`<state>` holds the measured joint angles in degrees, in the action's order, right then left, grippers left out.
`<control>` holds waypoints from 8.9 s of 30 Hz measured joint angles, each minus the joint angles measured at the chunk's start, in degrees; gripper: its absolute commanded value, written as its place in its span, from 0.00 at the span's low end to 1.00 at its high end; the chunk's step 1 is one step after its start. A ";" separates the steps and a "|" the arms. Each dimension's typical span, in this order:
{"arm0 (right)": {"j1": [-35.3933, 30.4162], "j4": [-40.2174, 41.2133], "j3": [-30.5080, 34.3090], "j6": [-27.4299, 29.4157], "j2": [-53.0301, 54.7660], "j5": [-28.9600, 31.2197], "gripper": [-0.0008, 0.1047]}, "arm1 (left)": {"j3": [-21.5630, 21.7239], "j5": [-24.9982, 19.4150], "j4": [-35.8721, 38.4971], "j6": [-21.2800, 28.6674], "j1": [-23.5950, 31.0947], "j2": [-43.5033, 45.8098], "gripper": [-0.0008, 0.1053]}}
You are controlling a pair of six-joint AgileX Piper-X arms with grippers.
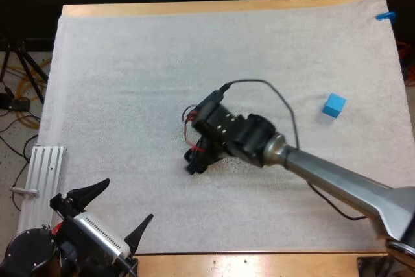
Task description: Stack red cube on blue cube
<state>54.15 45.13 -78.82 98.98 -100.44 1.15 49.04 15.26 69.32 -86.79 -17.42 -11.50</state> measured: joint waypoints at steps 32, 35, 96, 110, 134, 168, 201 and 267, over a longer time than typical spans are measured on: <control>0.70 -5.27 -0.94 -3.87 -13.03 -1.15 0.11 | 0.00 0.00 0.00 -0.67 0.00 0.00 0.83; 0.70 -5.24 -0.94 -3.97 -13.03 -1.15 0.04 | 0.00 0.00 0.00 -0.67 0.00 0.00 0.83; -42.19 12.65 3.15 -5.19 11.67 8.49 0.04 | 0.00 2.47 0.00 -0.67 0.00 0.00 0.83; -42.27 1.78 13.55 -7.37 11.49 8.21 0.04 | 0.00 2.47 0.00 -0.67 0.00 0.00 0.83; -45.10 -3.80 16.51 -11.04 8.15 6.05 0.04 | 0.00 2.47 0.00 -0.67 0.00 0.00 0.83; -45.92 -4.10 16.51 -9.46 8.02 2.95 0.54 | 0.00 2.54 -1.70 -0.67 0.00 -4.10 0.83; -53.92 5.29 16.51 0.07 32.42 2.95 0.54 | 0.41 -3.28 -20.05 -4.09 5.75 -23.58 0.83; -50.43 21.76 41.39 7.40 100.98 -2.12 0.54 | -1.50 6.45 12.25 -0.81 20.11 12.24 0.83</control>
<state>3.73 66.89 -37.42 106.38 0.54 -0.98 47.54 21.71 81.57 -87.60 2.69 0.75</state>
